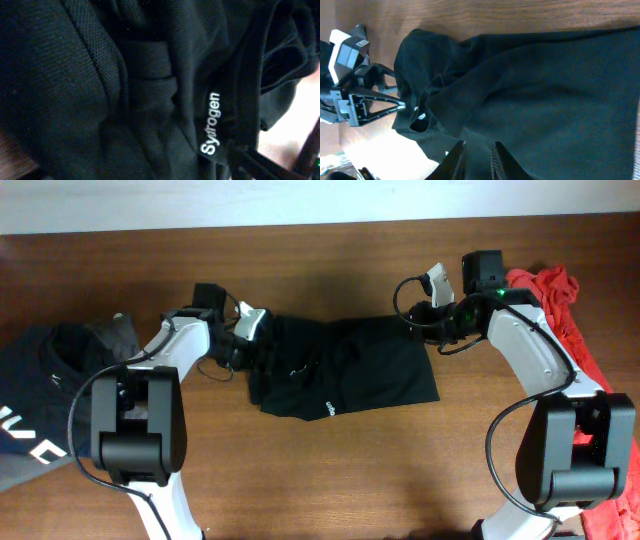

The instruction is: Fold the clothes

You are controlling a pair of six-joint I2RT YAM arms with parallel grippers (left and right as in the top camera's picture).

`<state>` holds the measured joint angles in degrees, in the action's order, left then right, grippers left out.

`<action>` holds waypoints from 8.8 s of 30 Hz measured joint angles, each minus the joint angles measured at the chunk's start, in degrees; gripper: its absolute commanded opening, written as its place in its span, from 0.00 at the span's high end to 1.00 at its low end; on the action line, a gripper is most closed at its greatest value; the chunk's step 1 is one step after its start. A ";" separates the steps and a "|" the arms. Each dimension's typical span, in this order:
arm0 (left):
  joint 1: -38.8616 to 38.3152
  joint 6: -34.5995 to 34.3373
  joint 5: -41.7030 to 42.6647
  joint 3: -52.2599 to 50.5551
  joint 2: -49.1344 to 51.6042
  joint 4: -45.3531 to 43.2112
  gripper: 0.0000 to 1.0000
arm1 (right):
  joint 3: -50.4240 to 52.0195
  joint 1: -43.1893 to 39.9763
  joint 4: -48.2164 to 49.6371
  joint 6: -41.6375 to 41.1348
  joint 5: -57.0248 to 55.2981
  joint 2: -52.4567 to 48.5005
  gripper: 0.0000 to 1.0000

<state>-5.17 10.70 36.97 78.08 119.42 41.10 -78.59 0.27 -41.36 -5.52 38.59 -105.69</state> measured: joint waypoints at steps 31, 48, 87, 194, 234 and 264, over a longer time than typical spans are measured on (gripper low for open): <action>10.75 1.20 -10.56 31.26 0.46 34.62 1.00 | 0.00 -3.82 -0.59 0.00 -0.17 1.29 0.79; -18.05 -7.63 -20.65 31.91 0.26 31.74 0.99 | 0.00 -3.82 -1.11 0.00 -0.17 1.33 0.79; -10.01 -6.78 -24.94 24.35 1.90 27.74 0.53 | 0.00 18.49 -9.01 4.09 -6.91 1.33 0.52; -4.26 0.87 -6.49 26.03 2.71 23.63 0.13 | 2.34 20.81 -7.23 5.75 -24.11 2.10 0.60; 5.66 12.90 9.44 26.08 7.23 33.48 1.00 | 2.34 16.52 -4.20 -9.33 -14.84 2.10 0.60; 60.87 5.33 0.17 25.83 -4.74 26.29 0.51 | 2.34 16.52 -4.42 -9.51 -16.26 2.10 0.60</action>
<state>55.70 16.03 37.15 103.92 114.67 67.40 -76.25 16.80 -45.78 -15.03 22.33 -103.59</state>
